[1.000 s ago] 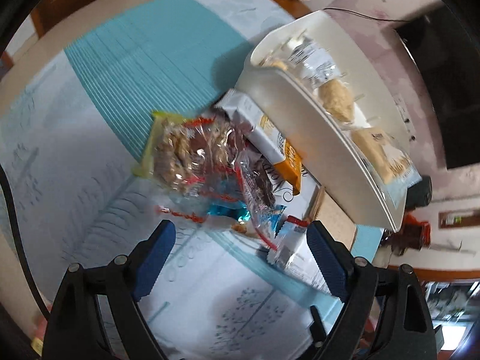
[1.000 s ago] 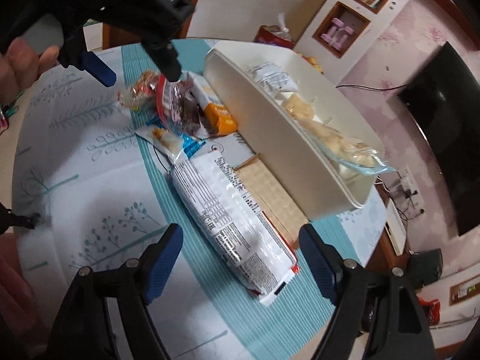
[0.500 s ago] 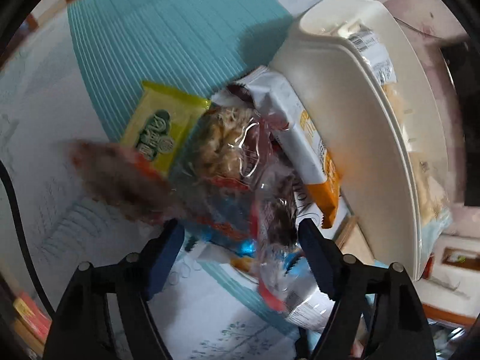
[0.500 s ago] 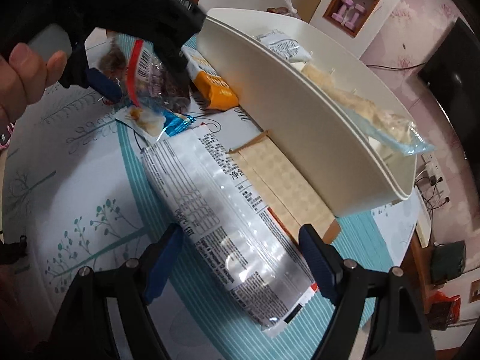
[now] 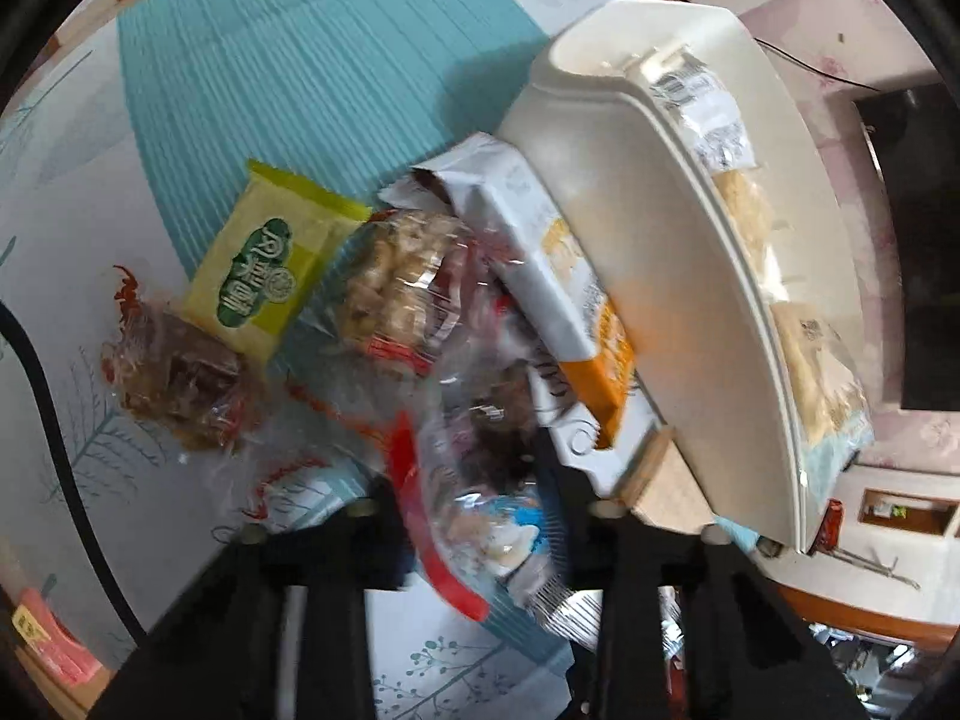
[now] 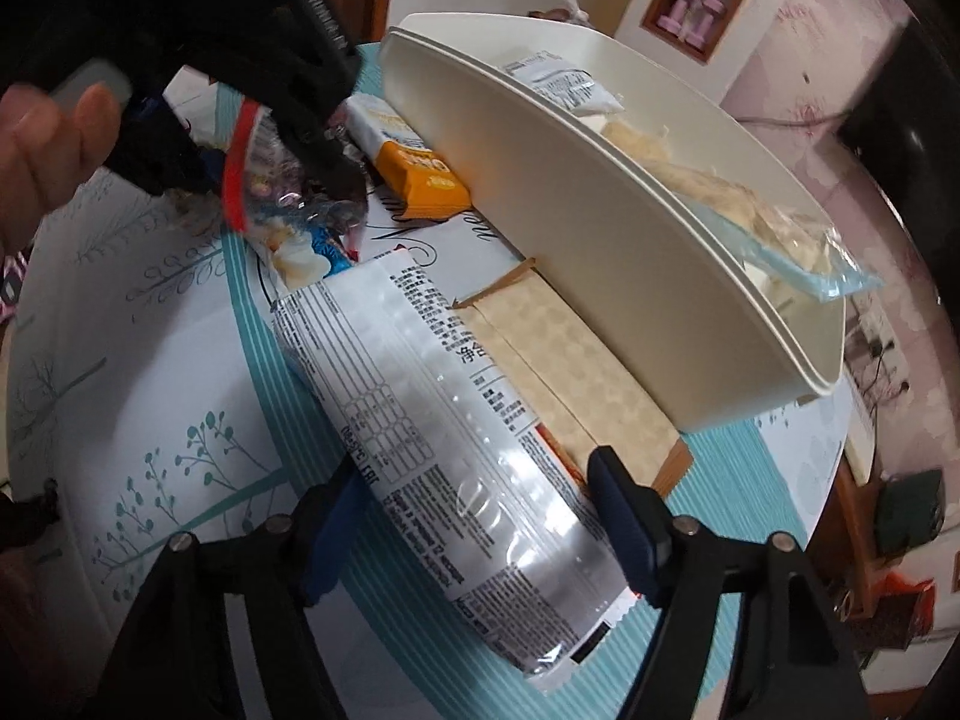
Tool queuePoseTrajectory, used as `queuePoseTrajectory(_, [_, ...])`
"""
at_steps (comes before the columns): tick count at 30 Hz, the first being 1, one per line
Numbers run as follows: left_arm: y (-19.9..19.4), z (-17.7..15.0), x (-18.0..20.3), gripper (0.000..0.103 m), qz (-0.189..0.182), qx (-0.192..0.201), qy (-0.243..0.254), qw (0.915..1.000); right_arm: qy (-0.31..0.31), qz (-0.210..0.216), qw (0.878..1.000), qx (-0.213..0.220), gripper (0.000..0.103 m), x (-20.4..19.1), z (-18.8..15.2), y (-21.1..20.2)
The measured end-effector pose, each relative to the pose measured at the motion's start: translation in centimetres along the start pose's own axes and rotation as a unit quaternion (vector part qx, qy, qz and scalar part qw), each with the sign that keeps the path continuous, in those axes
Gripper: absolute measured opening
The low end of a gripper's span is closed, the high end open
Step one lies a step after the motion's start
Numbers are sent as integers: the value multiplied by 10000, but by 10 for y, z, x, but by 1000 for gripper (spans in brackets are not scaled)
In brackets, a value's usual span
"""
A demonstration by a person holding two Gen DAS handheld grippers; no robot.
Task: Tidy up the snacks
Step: 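Grasp a clear red-trimmed snack bag with the left tool while the right tool grasps the white printed biscuit bag, then carry both bags over the white tray and open both tools to release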
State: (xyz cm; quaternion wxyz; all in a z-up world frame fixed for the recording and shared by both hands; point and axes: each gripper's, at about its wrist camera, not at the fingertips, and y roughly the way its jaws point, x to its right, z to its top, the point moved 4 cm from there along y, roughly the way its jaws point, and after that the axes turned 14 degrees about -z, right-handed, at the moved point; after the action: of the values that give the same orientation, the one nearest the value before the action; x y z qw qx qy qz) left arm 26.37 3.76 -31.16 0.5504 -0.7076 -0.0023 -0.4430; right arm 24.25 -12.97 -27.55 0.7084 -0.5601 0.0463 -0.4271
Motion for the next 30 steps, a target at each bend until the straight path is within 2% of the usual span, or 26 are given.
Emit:
queuePoseTrajectory(8, [-3,-10,7,18,118,-272,160,9994,176,-4,9998,-102,63,1,-7,-8])
queuePoseTrajectory(16, [-13,-32,12,18,263,-566,413,9972,163,-248,9995,-60,60,-7,-15,-23])
queuePoseTrajectory(25, [-47,-32,27,18,-43,-583,824,9949,402,-442,9981,113,60,3,-13,-61])
queuePoseTrajectory(30, [-73,-17,34,18,-80,-672,1130,9913,675,-526,9959,307,60,14,1,-83])
